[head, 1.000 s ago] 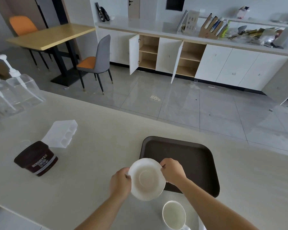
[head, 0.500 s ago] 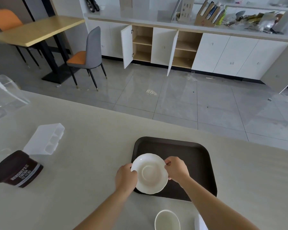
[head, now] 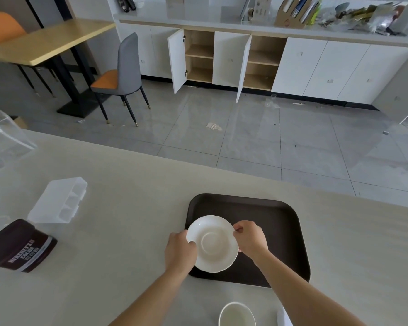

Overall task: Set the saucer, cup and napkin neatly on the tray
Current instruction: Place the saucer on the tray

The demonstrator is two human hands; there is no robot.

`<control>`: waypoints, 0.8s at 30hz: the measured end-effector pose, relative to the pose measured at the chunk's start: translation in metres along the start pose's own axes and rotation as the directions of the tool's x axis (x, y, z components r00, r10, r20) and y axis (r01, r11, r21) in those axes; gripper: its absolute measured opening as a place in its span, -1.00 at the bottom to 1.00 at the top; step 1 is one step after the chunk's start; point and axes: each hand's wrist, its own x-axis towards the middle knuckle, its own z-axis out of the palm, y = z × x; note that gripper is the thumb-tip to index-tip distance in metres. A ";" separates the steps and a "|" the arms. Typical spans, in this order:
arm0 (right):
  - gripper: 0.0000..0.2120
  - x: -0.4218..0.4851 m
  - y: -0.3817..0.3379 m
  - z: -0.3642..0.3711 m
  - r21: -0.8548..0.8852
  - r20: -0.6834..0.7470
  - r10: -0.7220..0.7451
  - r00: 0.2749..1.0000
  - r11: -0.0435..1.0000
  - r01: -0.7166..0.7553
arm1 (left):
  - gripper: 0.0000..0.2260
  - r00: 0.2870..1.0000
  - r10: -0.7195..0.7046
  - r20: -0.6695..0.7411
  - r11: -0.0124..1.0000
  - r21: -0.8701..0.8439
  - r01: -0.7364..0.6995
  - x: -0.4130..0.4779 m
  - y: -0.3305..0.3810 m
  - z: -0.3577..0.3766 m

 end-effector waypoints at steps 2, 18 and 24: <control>-0.77 0.001 0.001 0.000 0.015 -0.016 -0.002 1.000 1.000 0.002 | -0.88 1.000 -0.012 0.009 1.000 -0.007 0.012 0.000 0.001 0.001; -0.89 -0.003 0.009 0.000 0.112 0.030 0.009 1.000 0.994 -0.012 | -0.86 0.997 0.080 -0.013 0.987 -0.140 -0.081 -0.008 -0.019 -0.013; -0.88 -0.013 0.015 -0.004 0.160 0.036 0.017 0.999 0.987 -0.023 | -0.67 0.964 0.254 -0.083 0.965 0.084 -0.247 -0.016 -0.052 -0.007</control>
